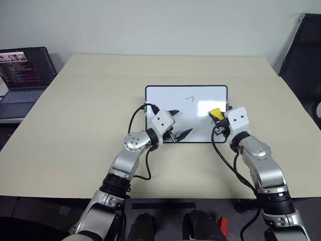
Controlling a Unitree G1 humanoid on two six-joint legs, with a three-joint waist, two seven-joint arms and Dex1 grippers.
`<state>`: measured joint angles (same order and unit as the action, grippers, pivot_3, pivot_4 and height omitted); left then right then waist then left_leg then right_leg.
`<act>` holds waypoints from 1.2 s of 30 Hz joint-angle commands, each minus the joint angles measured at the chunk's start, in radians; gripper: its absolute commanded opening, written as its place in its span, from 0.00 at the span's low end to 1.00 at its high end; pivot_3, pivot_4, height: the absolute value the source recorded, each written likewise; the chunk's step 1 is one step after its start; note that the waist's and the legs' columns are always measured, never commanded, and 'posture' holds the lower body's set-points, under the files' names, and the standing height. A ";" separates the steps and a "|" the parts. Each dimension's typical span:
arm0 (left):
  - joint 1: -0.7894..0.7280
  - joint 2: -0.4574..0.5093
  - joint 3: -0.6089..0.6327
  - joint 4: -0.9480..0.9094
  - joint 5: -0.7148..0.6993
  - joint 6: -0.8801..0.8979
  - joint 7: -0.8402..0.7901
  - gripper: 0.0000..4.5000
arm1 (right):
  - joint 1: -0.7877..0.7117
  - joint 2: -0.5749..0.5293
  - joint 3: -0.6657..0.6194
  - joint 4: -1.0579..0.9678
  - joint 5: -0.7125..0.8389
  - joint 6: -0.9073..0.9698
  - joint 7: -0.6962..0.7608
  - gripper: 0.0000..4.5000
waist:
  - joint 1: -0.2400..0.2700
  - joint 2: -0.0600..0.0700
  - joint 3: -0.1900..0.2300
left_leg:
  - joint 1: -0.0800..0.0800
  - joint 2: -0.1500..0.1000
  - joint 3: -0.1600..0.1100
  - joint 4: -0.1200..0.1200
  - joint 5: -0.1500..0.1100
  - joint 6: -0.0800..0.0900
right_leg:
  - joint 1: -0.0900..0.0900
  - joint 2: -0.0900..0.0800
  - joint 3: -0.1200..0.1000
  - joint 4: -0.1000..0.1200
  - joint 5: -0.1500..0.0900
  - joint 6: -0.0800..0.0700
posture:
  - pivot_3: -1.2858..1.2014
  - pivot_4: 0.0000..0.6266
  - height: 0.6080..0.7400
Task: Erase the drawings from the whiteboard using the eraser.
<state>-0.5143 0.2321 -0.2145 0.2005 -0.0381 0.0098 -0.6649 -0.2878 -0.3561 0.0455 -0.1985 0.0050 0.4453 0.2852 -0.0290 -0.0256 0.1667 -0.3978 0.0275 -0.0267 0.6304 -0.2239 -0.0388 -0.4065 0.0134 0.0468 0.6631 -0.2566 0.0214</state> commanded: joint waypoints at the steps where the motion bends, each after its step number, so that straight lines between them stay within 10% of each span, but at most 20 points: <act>1: 0.004 0.008 0.017 -0.036 -0.004 -0.019 0.008 1.00 | 0.064 -0.032 0.021 -0.039 -0.008 0.044 0.041 0.21 | -0.001 0.000 0.000 | 0.001 0.000 0.000 0.000 0.000 0.000 | 0.000 0.000 0.000 0.000 0.000 0.000 | 0.52 0.24 1.00; 22: 0.033 -0.018 -0.020 -0.087 0.001 -0.007 0.003 1.00 | 0.192 -0.086 -0.077 -0.184 0.015 0.079 0.053 0.21 | 0.000 0.000 0.000 | 0.000 0.000 0.000 0.001 0.000 0.000 | 0.001 0.000 0.001 0.000 0.000 0.000 | 0.52 0.24 1.00; 36: 0.112 0.068 -0.003 -0.193 0.129 0.012 0.149 1.00 | -0.096 -0.034 -0.008 -0.030 -0.025 -0.137 0.053 0.21 | -0.002 0.000 0.001 | 0.000 0.000 0.000 0.000 0.000 0.000 | 0.000 0.001 0.001 0.000 0.000 0.000 | 0.52 0.24 1.00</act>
<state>-0.3982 0.3057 -0.2137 0.0477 0.0633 0.0514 -0.5445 -0.3547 -0.3847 0.0168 -0.2328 0.0038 0.3783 0.3279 -0.0313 -0.0253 0.1672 -0.3974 0.0276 -0.0262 0.6301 -0.2238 -0.0389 -0.4065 0.0137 0.0475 0.6627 -0.2564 0.0214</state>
